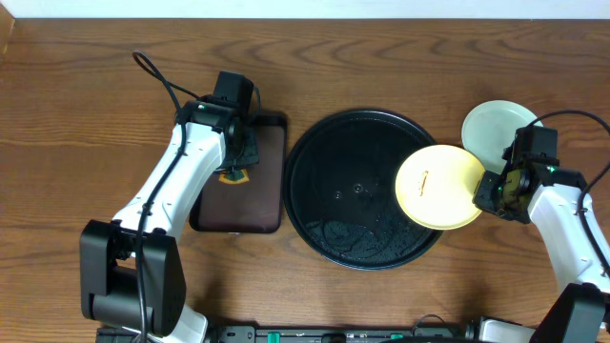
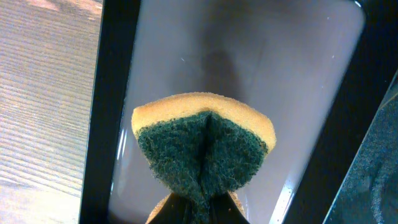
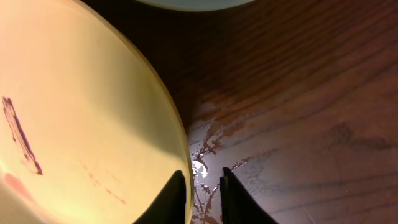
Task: Clean dirty plates on tray and stack at the side
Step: 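Grasp the yellow plate rim with right gripper, drag it onto tray center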
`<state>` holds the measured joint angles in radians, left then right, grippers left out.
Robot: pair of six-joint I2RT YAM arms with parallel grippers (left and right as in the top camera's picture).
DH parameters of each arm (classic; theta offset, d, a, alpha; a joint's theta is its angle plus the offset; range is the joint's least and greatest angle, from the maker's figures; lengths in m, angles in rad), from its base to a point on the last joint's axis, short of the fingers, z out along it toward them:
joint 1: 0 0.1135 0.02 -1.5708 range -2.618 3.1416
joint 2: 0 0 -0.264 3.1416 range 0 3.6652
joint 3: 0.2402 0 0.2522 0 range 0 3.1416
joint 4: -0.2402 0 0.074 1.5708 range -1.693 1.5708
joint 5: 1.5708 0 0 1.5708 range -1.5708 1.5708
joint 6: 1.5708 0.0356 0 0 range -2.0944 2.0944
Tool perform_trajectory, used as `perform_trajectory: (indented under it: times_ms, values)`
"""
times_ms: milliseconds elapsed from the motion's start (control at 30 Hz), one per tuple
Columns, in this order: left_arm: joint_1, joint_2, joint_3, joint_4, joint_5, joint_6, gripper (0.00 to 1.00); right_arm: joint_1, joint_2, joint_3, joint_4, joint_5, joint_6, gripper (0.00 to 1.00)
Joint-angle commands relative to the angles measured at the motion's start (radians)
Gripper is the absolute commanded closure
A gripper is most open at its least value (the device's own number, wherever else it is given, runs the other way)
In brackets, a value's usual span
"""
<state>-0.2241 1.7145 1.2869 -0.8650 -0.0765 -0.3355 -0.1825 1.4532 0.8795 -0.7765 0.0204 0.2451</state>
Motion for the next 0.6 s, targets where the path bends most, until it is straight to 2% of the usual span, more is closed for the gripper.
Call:
perform_trajectory:
  times_ms: [0,400,500,567]
  values:
    - [0.000,0.004,-0.009,-0.005,0.006,0.010,0.92,0.008,0.001,-0.006,0.007,0.016,0.013,0.87]
    - [0.000,0.004,-0.009,-0.006,0.006,0.010,0.92,0.008,0.002,-0.049,0.050,0.016,0.013,0.89]
    - [0.000,0.004,-0.009,-0.006,0.006,0.010,0.92,0.008,0.002,-0.050,0.057,0.010,0.013,0.99]
    - [0.000,0.004,-0.009,-0.006,0.006,0.010,0.92,0.008,0.002,-0.049,0.072,-0.021,0.013,0.99]
